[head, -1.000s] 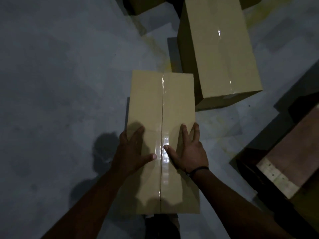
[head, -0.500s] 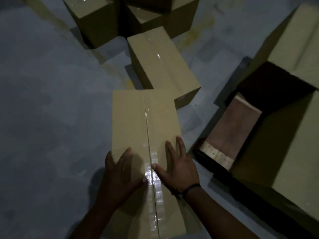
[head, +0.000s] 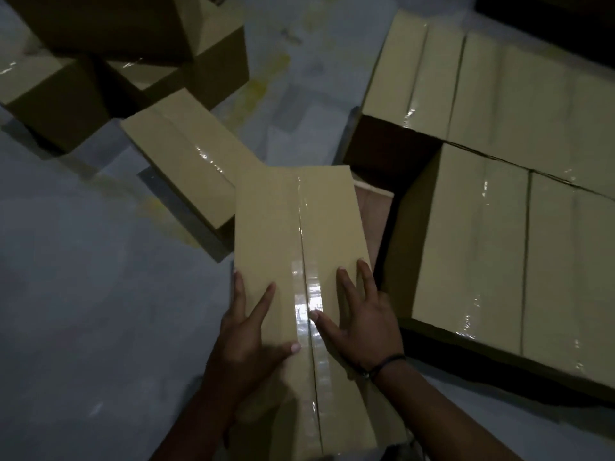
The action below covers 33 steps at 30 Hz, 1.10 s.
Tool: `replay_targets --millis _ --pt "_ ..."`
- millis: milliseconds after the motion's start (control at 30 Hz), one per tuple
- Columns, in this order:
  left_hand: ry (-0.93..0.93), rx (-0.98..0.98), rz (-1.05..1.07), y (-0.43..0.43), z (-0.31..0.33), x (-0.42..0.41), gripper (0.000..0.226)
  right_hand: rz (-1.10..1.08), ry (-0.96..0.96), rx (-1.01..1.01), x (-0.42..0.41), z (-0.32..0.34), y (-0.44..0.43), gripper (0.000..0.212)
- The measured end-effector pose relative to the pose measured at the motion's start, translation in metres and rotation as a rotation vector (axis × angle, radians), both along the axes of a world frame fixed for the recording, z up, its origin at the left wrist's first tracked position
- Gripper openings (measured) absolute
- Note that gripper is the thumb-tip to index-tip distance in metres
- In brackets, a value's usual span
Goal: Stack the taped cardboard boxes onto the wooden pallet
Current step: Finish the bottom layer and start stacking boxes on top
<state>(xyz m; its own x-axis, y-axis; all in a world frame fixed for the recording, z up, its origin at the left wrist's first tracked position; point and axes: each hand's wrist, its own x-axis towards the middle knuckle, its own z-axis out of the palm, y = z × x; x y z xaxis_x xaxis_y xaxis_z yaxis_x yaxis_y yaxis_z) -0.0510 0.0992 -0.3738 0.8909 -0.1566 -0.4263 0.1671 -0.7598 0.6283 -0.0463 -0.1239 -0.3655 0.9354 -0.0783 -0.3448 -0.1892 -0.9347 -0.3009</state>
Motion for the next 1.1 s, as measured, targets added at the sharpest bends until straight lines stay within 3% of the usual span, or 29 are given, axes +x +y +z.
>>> replay_targets --millis 467,1100 --pt "-0.069 0.003 -0.38 -0.056 -0.008 0.135 0.106 -0.326 -0.012 -0.037 0.059 -0.01 -0.043 0.097" --pt "-0.046 0.07 -0.518 -0.15 -0.064 0.216 0.106 -0.375 -0.094 -0.116 0.114 -0.066 -0.128 0.087"
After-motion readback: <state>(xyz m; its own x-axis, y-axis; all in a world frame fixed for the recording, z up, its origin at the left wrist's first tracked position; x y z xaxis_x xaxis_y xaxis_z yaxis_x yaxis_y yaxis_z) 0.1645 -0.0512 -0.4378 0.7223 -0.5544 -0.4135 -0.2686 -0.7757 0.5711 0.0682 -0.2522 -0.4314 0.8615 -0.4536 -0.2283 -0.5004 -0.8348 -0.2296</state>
